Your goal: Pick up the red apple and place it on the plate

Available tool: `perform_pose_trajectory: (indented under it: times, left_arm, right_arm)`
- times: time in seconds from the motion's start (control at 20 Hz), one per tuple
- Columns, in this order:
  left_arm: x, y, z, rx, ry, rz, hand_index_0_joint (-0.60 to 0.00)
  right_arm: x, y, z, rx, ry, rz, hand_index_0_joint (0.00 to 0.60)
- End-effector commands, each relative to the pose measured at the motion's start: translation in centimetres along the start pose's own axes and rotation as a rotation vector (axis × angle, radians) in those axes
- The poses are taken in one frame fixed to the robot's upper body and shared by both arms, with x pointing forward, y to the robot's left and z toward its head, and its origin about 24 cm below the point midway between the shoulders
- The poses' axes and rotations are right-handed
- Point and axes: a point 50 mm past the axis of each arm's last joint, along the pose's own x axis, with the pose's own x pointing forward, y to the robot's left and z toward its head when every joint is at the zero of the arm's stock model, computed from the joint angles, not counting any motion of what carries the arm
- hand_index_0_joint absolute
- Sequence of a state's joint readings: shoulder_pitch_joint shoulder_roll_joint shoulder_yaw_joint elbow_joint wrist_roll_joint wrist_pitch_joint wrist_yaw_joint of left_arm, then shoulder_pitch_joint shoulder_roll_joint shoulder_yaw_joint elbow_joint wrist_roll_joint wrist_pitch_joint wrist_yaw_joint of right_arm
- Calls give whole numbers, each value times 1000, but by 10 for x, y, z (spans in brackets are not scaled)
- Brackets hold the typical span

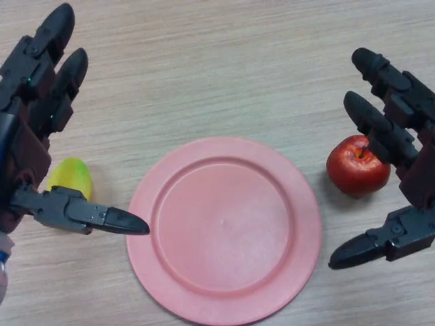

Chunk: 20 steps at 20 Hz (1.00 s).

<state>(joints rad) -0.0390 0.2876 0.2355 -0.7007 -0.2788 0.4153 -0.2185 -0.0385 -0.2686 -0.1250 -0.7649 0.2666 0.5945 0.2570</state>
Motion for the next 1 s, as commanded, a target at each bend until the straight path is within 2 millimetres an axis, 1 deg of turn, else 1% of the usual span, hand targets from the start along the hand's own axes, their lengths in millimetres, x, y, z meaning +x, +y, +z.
perform_pose_trajectory:
  times: [0.05,0.45,0.55,0.65,0.75,0.8,0.85,0.9,0.95,1.0]
  left_arm:
    - [-6,13,33,99,-241,66,0]
    - [-5,10,29,110,-228,64,0]
    - [-5,8,29,111,-220,54,0]
    - [-6,9,30,106,-217,52,0]
    - [-8,10,31,101,-227,58,0]
    - [-10,10,31,96,-227,61,0]
    - [-11,10,31,96,-227,61,0]
    - [-12,12,33,96,-234,65,0]
    - [-13,15,34,96,-247,74,0]
    - [-14,18,35,98,-258,83,0]
  right_arm:
    - [-5,-6,36,-122,-247,-25,0]
    - [-4,-8,36,-138,-264,-37,0]
    - [2,-15,36,-173,-279,-52,0]
    - [16,-28,36,-238,-303,-80,0]
    - [33,-39,27,-304,-288,-90,0]
    - [44,-46,18,-345,-264,-99,0]
    - [51,-50,11,-369,-244,-99,0]
    - [61,-57,-4,-418,-189,-89,0]
    - [66,-60,-13,-421,-149,-90,0]
    - [72,-65,-29,-429,-88,-88,0]
